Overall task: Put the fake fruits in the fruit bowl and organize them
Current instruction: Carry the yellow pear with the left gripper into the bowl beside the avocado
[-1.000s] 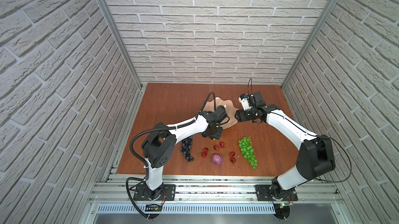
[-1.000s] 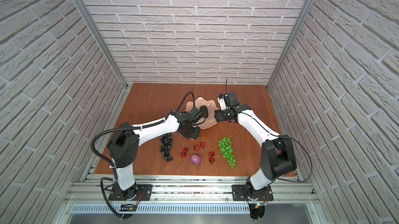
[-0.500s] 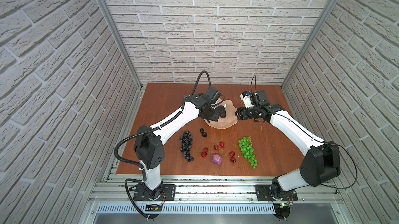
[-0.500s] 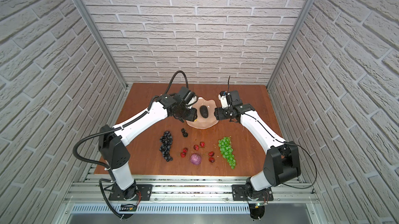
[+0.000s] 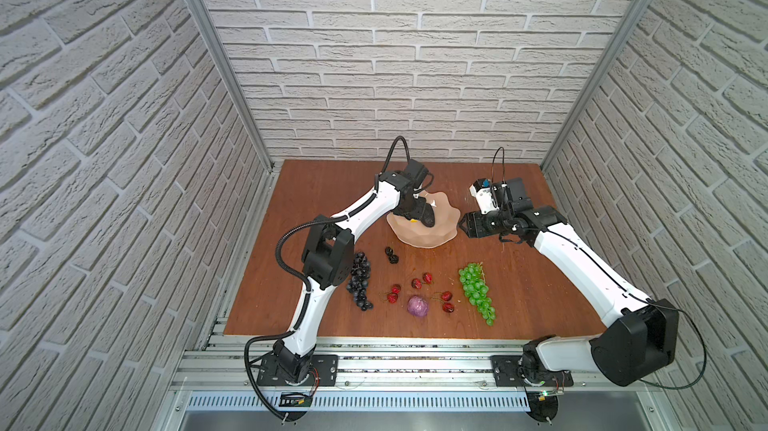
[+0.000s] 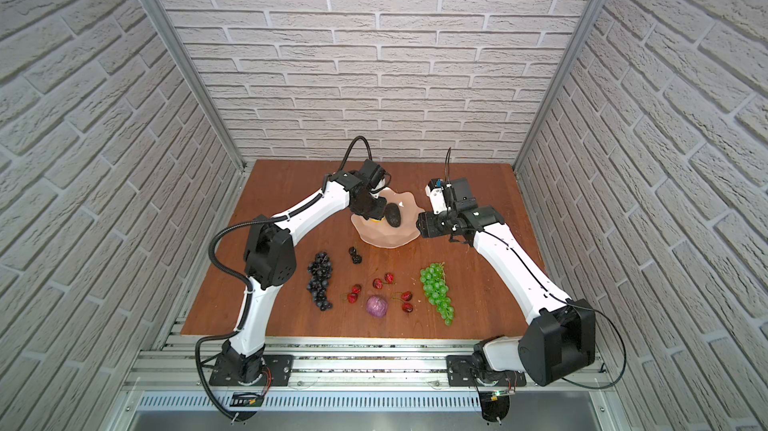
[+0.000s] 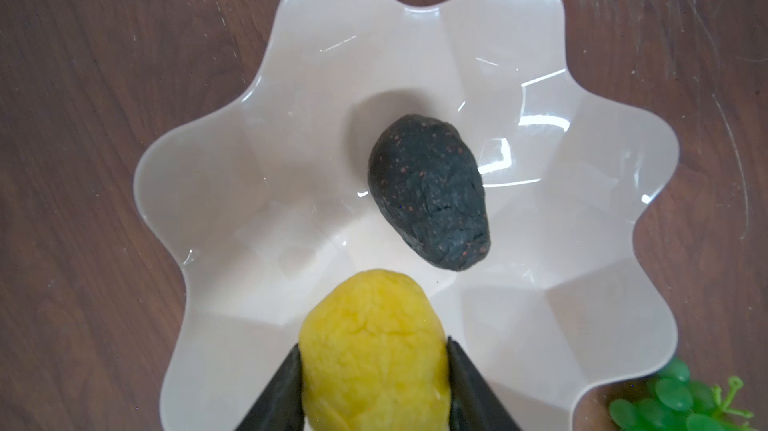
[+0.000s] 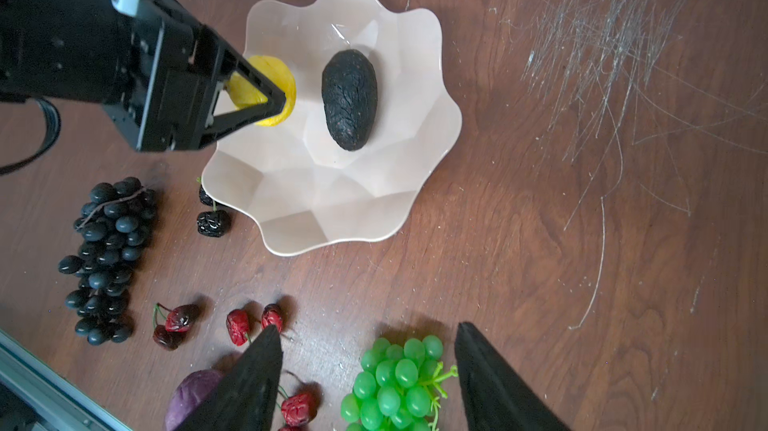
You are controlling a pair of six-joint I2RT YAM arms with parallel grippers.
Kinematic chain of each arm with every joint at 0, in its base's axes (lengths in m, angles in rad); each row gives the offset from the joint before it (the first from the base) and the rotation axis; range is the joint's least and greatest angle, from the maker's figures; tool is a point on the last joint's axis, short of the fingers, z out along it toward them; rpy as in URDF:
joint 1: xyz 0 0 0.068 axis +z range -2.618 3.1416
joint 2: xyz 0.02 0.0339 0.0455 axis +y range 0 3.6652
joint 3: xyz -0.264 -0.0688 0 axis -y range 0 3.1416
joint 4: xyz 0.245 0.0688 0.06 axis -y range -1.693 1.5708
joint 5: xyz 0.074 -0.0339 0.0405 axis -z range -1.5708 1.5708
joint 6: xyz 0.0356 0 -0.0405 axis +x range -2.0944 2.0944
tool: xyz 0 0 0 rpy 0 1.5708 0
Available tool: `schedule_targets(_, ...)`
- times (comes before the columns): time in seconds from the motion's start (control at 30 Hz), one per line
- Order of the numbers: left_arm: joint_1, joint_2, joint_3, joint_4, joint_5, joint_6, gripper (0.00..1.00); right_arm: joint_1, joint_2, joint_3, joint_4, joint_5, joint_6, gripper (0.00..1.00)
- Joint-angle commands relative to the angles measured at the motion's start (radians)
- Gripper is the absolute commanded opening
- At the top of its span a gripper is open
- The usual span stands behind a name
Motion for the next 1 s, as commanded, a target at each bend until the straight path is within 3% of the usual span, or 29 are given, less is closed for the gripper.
schedule_targets(0.0, 0.021, 0.038, 0.051, 0.009, -0.013, 0.015, 0.40, 0.005, -0.025, -0.038, -0.033, 0.018, -0.005, 0.68)
schedule_targets(0.6, 0.040, 0.178, 0.197, 0.000, -0.005, 0.021, 0.43, 0.005, 0.009, -0.051, -0.022, 0.009, -0.009, 0.68)
schedule_targets(0.97, 0.030, 0.193, 0.213, 0.010, 0.016, 0.006, 0.56, 0.006, 0.007, -0.061, -0.008, 0.014, -0.017, 0.68)
